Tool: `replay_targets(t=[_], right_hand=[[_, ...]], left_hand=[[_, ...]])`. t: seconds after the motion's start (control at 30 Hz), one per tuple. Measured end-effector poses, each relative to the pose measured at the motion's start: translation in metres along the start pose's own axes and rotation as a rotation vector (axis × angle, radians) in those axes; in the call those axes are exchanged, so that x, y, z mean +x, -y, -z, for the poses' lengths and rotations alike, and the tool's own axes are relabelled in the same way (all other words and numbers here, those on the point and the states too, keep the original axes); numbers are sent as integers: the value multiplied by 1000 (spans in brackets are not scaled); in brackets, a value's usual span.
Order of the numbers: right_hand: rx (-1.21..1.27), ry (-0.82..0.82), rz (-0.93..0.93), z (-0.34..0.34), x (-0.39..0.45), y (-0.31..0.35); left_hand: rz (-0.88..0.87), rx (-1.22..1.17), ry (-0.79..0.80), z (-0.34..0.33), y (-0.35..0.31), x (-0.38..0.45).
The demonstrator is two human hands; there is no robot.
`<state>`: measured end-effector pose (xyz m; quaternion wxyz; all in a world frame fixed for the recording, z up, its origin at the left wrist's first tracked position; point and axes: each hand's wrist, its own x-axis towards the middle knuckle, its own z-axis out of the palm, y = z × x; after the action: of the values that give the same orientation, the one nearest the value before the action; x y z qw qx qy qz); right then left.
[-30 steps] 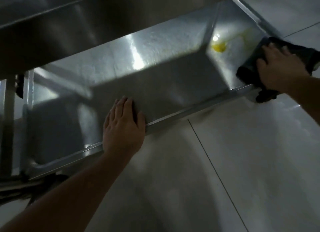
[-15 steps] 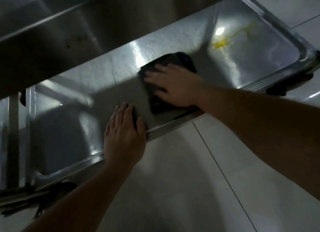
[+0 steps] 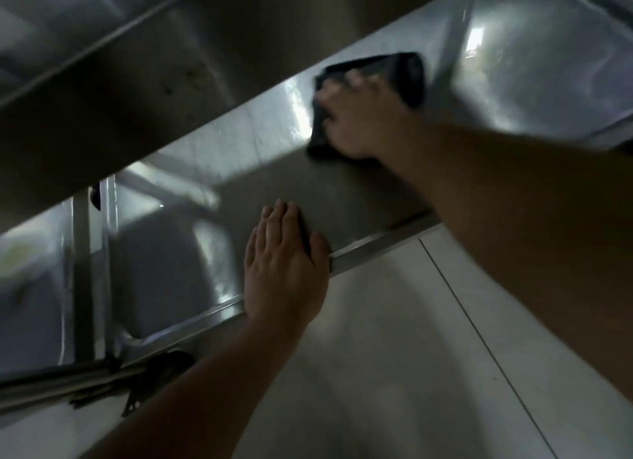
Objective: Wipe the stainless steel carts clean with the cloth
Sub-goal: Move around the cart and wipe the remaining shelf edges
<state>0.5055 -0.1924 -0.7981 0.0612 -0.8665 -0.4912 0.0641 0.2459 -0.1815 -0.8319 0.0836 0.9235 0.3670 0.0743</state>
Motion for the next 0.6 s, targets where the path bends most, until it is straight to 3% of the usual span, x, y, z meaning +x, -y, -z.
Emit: replay_targets(t=[0.13,0.23,0.4,0.6], right_hand=[[-18,191,479,-26,5,101],[22,185,482,-30,10,96],[-54,-26,115,-6,20,-21],[-8,-52,-439,11,-30,-201]], left_hand=[[-20,13,44,0,3,1],[-32,-1,43,0,6,1],[-10,-5,14,0,5,0],[-20,-10,-1,-5,8,-2]])
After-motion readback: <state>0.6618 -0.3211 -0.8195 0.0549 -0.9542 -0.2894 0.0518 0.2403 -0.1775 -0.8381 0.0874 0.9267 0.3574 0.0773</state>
